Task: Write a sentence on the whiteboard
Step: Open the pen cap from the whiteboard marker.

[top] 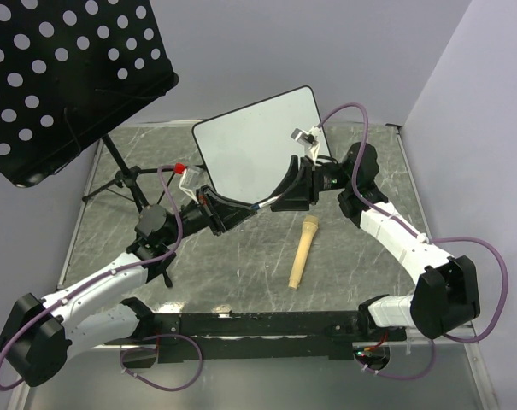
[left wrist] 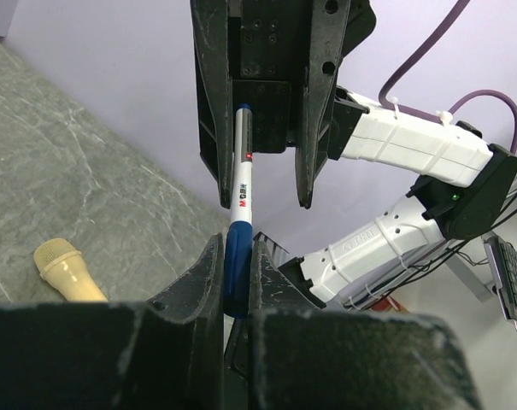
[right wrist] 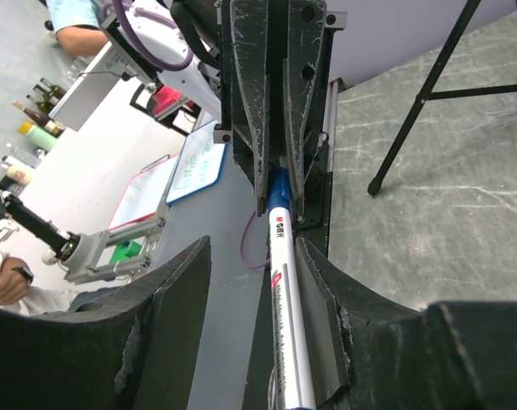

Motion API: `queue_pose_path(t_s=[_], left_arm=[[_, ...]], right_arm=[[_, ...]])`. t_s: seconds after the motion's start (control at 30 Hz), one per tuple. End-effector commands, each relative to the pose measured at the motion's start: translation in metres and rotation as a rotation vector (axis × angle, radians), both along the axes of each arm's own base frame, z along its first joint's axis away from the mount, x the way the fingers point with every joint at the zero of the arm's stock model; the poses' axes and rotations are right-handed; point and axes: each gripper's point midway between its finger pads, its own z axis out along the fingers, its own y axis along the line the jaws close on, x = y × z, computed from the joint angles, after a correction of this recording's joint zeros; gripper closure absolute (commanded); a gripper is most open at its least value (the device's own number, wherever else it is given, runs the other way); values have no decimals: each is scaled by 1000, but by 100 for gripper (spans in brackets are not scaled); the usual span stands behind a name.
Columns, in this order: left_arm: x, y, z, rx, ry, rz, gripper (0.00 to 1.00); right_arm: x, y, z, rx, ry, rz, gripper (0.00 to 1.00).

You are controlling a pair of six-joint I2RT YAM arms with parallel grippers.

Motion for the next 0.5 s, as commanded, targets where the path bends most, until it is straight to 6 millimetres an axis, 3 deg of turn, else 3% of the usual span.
queue_pose_path(t_s=[0.0, 0.37, 0.47], left_arm=[[-3, 2, 13, -39, -40, -9, 99], [-3, 1, 8, -30, -34, -13, 99], [-3, 1, 8, -29, -34, -12, 99]], right_arm=[[-5, 2, 19, 23, -88, 16, 51], [-3, 5, 17, 16, -76, 23, 72], [-4, 5, 17, 16, -79, 28, 85]])
